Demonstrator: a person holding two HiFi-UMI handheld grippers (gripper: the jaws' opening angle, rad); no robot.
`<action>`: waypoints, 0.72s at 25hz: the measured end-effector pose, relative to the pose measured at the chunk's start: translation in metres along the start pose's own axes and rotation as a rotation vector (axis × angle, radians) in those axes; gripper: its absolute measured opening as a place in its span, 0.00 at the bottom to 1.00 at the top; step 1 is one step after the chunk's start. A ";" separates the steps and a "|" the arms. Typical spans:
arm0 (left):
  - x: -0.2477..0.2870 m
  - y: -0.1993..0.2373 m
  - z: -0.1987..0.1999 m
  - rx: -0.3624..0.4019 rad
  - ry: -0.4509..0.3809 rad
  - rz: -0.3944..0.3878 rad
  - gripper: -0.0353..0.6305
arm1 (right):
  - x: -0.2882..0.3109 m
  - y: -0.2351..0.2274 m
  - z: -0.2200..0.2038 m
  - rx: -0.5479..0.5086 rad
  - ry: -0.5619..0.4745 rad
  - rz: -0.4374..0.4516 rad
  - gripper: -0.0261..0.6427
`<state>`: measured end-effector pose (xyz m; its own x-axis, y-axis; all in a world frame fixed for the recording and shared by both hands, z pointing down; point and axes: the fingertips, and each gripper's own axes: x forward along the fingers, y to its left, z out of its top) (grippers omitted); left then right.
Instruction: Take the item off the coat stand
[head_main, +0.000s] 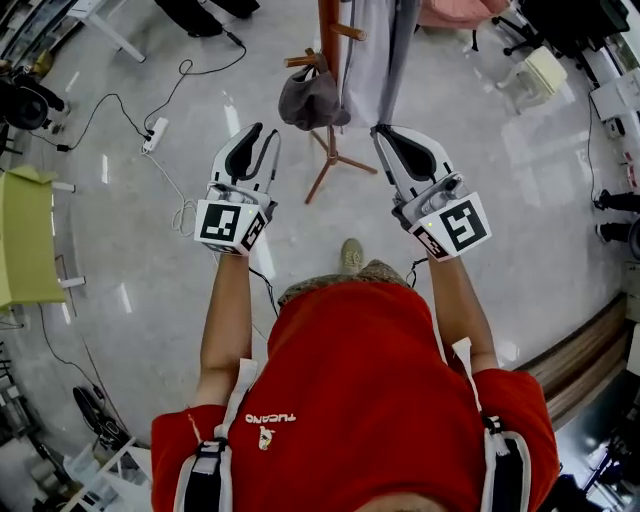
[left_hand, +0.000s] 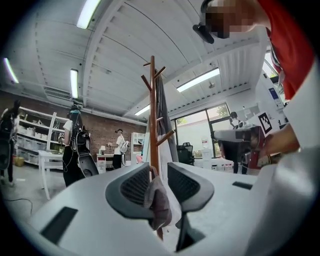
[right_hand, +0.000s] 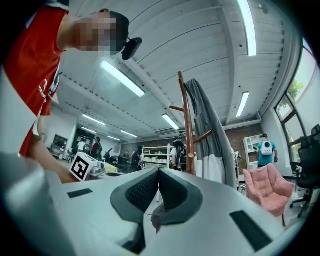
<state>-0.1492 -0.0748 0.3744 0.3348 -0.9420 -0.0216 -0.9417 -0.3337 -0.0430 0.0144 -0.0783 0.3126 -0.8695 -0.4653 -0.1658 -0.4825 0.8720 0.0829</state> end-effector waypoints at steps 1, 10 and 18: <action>0.009 0.002 -0.006 0.004 0.008 0.001 0.23 | 0.003 -0.007 -0.002 0.001 0.004 0.012 0.07; 0.074 0.031 -0.080 -0.016 0.154 -0.015 0.44 | 0.015 -0.046 -0.022 0.011 0.057 0.033 0.07; 0.120 0.052 -0.143 -0.021 0.290 -0.075 0.48 | 0.015 -0.058 -0.039 0.007 0.119 -0.046 0.07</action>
<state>-0.1628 -0.2104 0.5124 0.3832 -0.8842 0.2671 -0.9160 -0.4010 -0.0131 0.0258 -0.1420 0.3435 -0.8532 -0.5191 -0.0510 -0.5215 0.8503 0.0709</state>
